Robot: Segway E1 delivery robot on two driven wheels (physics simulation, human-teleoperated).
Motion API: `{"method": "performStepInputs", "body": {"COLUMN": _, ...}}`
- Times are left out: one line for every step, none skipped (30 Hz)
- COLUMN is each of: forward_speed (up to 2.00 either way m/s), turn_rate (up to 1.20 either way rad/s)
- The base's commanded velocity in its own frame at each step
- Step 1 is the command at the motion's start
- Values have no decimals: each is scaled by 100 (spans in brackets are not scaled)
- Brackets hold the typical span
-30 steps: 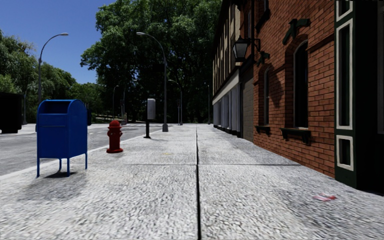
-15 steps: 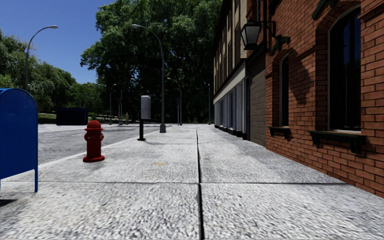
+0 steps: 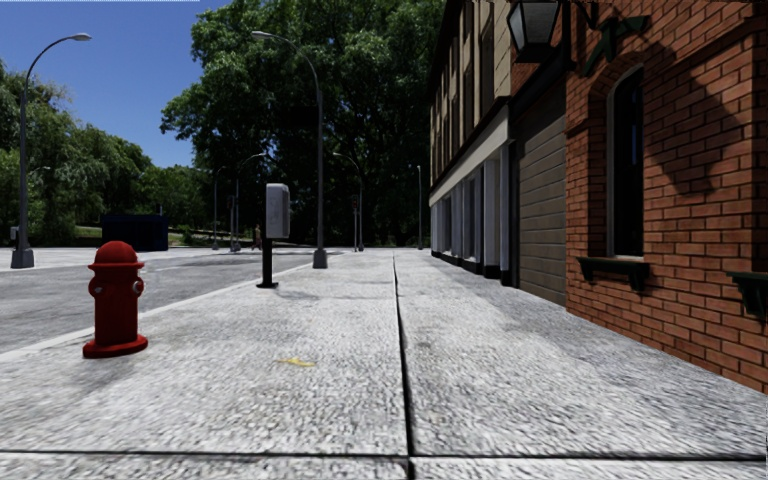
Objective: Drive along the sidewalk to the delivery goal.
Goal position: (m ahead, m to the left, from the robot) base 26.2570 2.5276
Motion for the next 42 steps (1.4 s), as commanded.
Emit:
{"method": "performStepInputs", "body": {"forward_speed": 200, "turn_rate": 0}}
{"method": "performStepInputs", "body": {"forward_speed": 200, "turn_rate": 0}}
{"method": "performStepInputs", "body": {"forward_speed": 200, "turn_rate": 0}}
{"method": "performStepInputs", "body": {"forward_speed": 200, "turn_rate": 0}}
{"method": "performStepInputs", "body": {"forward_speed": 200, "turn_rate": 0}}
{"method": "performStepInputs", "body": {"forward_speed": 200, "turn_rate": 0}}
{"method": "performStepInputs", "body": {"forward_speed": 200, "turn_rate": 0}}
{"method": "performStepInputs", "body": {"forward_speed": 200, "turn_rate": 0}}
{"method": "performStepInputs", "body": {"forward_speed": 200, "turn_rate": 0}}
{"method": "performStepInputs", "body": {"forward_speed": 200, "turn_rate": 0}}
{"method": "performStepInputs", "body": {"forward_speed": 200, "turn_rate": 0}}
{"method": "performStepInputs", "body": {"forward_speed": 200, "turn_rate": 0}}
{"method": "performStepInputs", "body": {"forward_speed": 200, "turn_rate": 0}}
{"method": "performStepInputs", "body": {"forward_speed": 200, "turn_rate": 0}}
{"method": "performStepInputs", "body": {"forward_speed": 200, "turn_rate": 0}}
{"method": "performStepInputs", "body": {"forward_speed": 200, "turn_rate": 0}}
{"method": "performStepInputs", "body": {"forward_speed": 200, "turn_rate": 0}}
{"method": "performStepInputs", "body": {"forward_speed": 200, "turn_rate": 0}}
{"method": "performStepInputs", "body": {"forward_speed": 200, "turn_rate": 0}}
{"method": "performStepInputs", "body": {"forward_speed": 200, "turn_rate": 0}}
{"method": "performStepInputs", "body": {"forward_speed": 200, "turn_rate": 0}}
{"method": "performStepInputs", "body": {"forward_speed": 200, "turn_rate": 0}}
{"method": "performStepInputs", "body": {"forward_speed": 200, "turn_rate": 0}}
{"method": "performStepInputs", "body": {"forward_speed": 200, "turn_rate": 0}}
{"method": "performStepInputs", "body": {"forward_speed": 200, "turn_rate": 0}}
{"method": "performStepInputs", "body": {"forward_speed": 200, "turn_rate": 0}}
{"method": "performStepInputs", "body": {"forward_speed": 200, "turn_rate": 0}}
{"method": "performStepInputs", "body": {"forward_speed": 200, "turn_rate": 0}}
{"method": "performStepInputs", "body": {"forward_speed": 200, "turn_rate": 0}}
{"method": "performStepInputs", "body": {"forward_speed": 200, "turn_rate": 0}}
{"method": "performStepInputs", "body": {"forward_speed": 200, "turn_rate": 0}}
{"method": "performStepInputs", "body": {"forward_speed": 200, "turn_rate": 0}}
{"method": "performStepInputs", "body": {"forward_speed": 200, "turn_rate": 0}}
{"method": "performStepInputs", "body": {"forward_speed": 200, "turn_rate": 0}}
{"method": "performStepInputs", "body": {"forward_speed": 200, "turn_rate": 0}}
{"method": "performStepInputs", "body": {"forward_speed": 200, "turn_rate": 0}}
{"method": "performStepInputs", "body": {"forward_speed": 200, "turn_rate": 0}}
{"method": "performStepInputs", "body": {"forward_speed": 200, "turn_rate": 0}}
{"method": "performStepInputs", "body": {"forward_speed": 200, "turn_rate": 0}}
{"method": "performStepInputs", "body": {"forward_speed": 200, "turn_rate": 0}}
{"method": "performStepInputs", "body": {"forward_speed": 200, "turn_rate": 0}}
{"method": "performStepInputs", "body": {"forward_speed": 200, "turn_rate": 0}}
